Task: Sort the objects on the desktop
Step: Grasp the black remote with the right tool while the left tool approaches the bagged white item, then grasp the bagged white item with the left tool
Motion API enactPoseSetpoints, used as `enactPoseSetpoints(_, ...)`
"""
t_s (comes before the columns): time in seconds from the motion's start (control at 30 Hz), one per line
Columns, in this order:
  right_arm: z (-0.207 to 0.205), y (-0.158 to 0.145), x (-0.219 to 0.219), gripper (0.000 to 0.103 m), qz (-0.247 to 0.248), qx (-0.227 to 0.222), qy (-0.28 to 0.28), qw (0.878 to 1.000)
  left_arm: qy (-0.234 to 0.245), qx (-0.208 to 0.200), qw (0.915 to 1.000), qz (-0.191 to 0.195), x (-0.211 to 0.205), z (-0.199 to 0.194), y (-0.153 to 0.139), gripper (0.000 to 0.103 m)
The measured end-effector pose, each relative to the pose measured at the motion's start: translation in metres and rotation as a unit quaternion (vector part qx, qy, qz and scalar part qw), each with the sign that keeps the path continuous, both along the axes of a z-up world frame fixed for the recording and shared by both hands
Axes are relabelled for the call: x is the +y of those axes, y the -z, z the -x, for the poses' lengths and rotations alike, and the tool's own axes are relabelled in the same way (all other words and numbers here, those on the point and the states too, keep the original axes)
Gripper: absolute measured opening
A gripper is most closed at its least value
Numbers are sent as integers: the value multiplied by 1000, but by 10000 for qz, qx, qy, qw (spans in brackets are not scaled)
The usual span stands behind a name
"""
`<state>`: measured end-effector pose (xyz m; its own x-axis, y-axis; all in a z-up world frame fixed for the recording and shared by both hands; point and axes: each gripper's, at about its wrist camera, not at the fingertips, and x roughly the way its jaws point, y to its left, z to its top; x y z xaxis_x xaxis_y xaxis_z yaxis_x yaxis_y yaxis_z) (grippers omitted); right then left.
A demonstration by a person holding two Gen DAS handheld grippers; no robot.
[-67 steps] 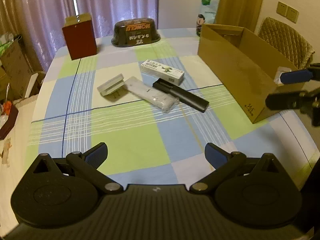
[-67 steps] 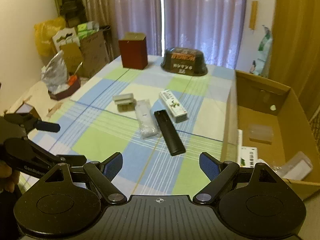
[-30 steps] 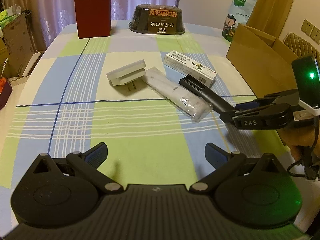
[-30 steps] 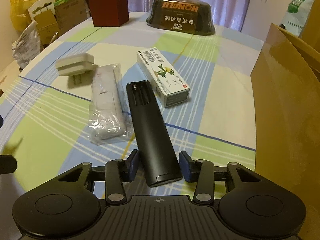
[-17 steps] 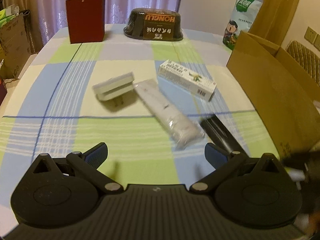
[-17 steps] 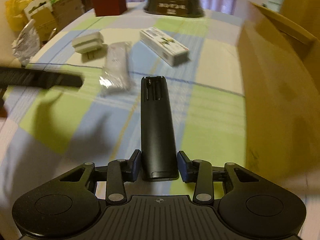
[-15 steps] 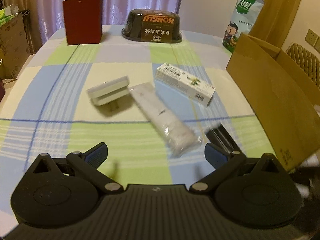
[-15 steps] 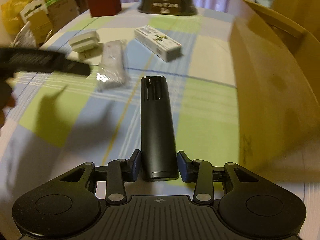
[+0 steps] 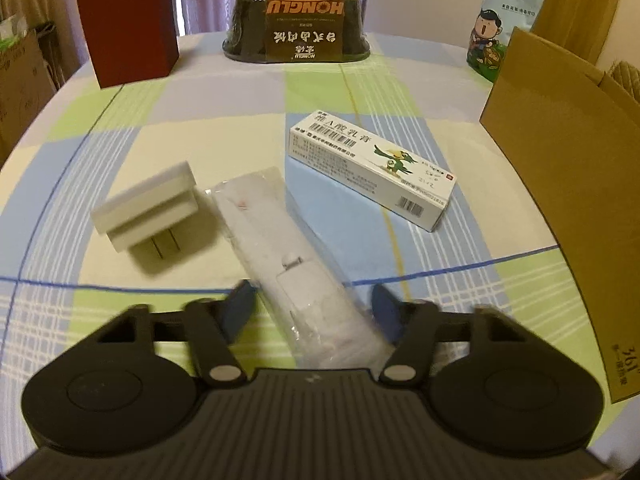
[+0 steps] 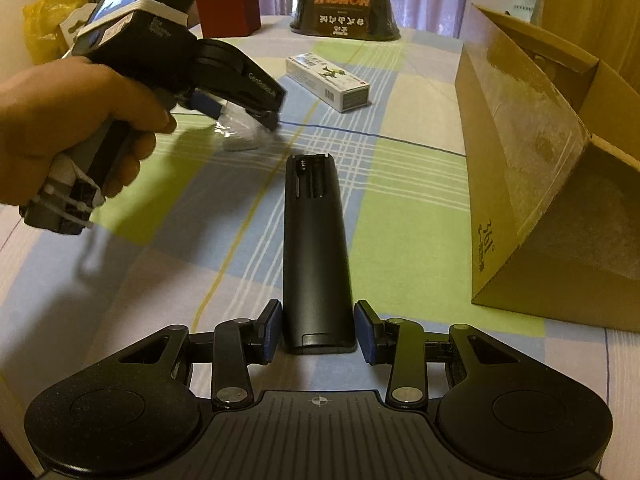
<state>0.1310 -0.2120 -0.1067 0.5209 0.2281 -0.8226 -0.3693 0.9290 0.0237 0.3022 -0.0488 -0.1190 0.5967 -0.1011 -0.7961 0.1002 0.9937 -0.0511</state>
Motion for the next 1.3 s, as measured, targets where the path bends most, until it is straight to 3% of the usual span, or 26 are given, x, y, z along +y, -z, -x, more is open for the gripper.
enactPoseSetpoints(0.1,0,1,-2,38,-30,-2,-7,10000,130,64,9999,-2,6,6,-2,37)
enactPoseSetpoints(0.23,3,0,-3,38,-63,40,-18,10000,423,153,9990,-58,14,39,-6,36)
enactPoseSetpoints(0.47,20,-1,-1,38,2,152,-167,9997,898,468,9948,-136,27,121,-14,36)
enactPoseSetpoints(0.57,17,-2,-3,39,-41,155,-2,9999,849,518,9949,-187,32,143,-17,44)
enactPoseSetpoints(0.67,6,-4,-5,83,-184,2,229,9996,701,486,9963,-136,37,149,-20,53)
enactPoseSetpoints(0.8,-13,0,-1,83,-321,-79,355,9988,685,349,9970,-129,36,146,-25,58)
enactPoseSetpoints(1.13,-24,18,16,83,-107,-429,249,9987,796,214,9963,-247,33,140,-22,58)
enactPoseSetpoints(1.27,-25,19,16,75,-113,-536,236,9982,814,256,9961,-234,34,144,-18,58)
enactPoseSetpoints(1.3,-24,19,16,69,-110,-557,213,9982,826,255,9960,-234,34,145,-17,58)
